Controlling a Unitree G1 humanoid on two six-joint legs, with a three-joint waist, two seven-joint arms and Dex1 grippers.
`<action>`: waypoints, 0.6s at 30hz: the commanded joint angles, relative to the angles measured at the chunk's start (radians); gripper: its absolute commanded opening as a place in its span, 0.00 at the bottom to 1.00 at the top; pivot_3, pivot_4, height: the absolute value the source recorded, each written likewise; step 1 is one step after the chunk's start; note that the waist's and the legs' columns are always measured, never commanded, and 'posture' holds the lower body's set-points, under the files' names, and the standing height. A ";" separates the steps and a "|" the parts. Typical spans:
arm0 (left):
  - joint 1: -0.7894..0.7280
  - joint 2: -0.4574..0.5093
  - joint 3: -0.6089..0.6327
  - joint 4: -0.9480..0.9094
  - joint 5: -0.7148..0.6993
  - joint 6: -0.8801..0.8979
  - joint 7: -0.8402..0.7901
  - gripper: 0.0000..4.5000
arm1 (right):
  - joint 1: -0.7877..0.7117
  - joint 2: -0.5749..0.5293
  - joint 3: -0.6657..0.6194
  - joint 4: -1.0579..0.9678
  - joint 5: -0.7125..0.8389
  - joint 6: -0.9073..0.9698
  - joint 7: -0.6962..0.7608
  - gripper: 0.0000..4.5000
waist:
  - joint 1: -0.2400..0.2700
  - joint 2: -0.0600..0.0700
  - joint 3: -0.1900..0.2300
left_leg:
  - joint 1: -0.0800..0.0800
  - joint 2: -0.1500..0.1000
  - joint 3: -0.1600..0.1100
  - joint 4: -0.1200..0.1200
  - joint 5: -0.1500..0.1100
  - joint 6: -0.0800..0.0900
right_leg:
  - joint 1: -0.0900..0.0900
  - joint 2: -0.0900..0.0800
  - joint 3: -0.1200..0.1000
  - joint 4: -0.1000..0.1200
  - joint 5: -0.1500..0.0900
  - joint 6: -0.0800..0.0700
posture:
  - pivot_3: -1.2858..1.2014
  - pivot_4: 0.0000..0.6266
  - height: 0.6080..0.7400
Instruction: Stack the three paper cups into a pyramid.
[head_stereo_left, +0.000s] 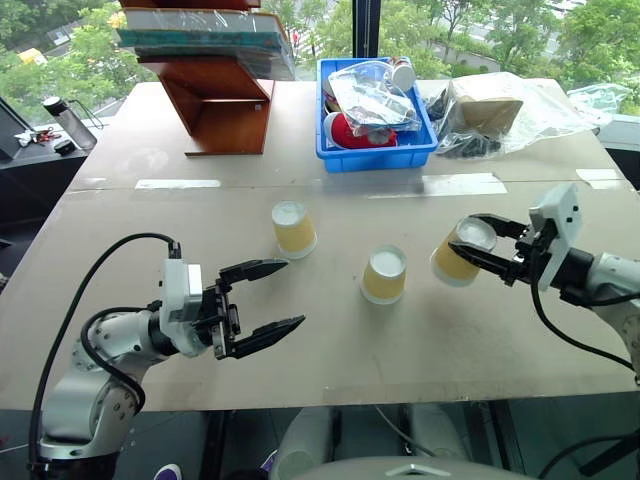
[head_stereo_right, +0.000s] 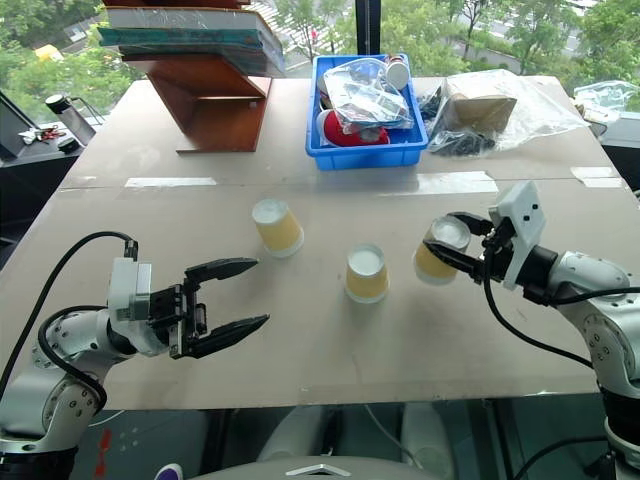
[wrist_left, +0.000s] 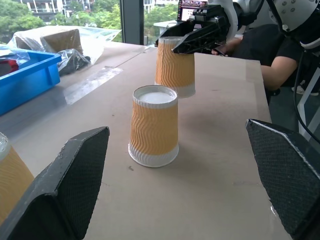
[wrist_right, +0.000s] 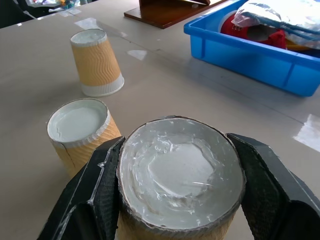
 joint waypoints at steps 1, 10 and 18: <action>-0.008 0.007 -0.001 -0.023 -0.005 0.000 0.005 1.00 | 0.009 0.012 0.035 -0.065 -0.012 -0.040 -0.002 0.65 | 0.000 0.000 0.000 | 0.000 0.000 0.000 0.000 0.000 0.000 | 0.000 0.000 0.000 0.000 0.000 0.000 | 0.52 0.24 1.00; -0.016 0.013 -0.005 -0.040 -0.011 0.023 0.019 1.00 | 0.089 0.055 0.100 -0.039 -0.133 -0.157 -0.034 0.65 | 0.002 -0.001 0.000 | 0.000 0.000 -0.001 0.000 0.000 0.000 | 0.000 0.000 0.000 0.000 0.000 0.000 | 0.52 0.24 1.00; -0.031 0.013 -0.016 -0.050 -0.011 0.039 0.032 1.00 | 0.134 0.108 0.126 -0.041 -0.174 -0.206 -0.059 0.65 | 0.001 -0.001 0.000 | 0.000 0.000 -0.001 0.000 0.000 0.000 | 0.000 0.000 0.000 0.000 0.000 0.000 | 0.52 0.24 1.00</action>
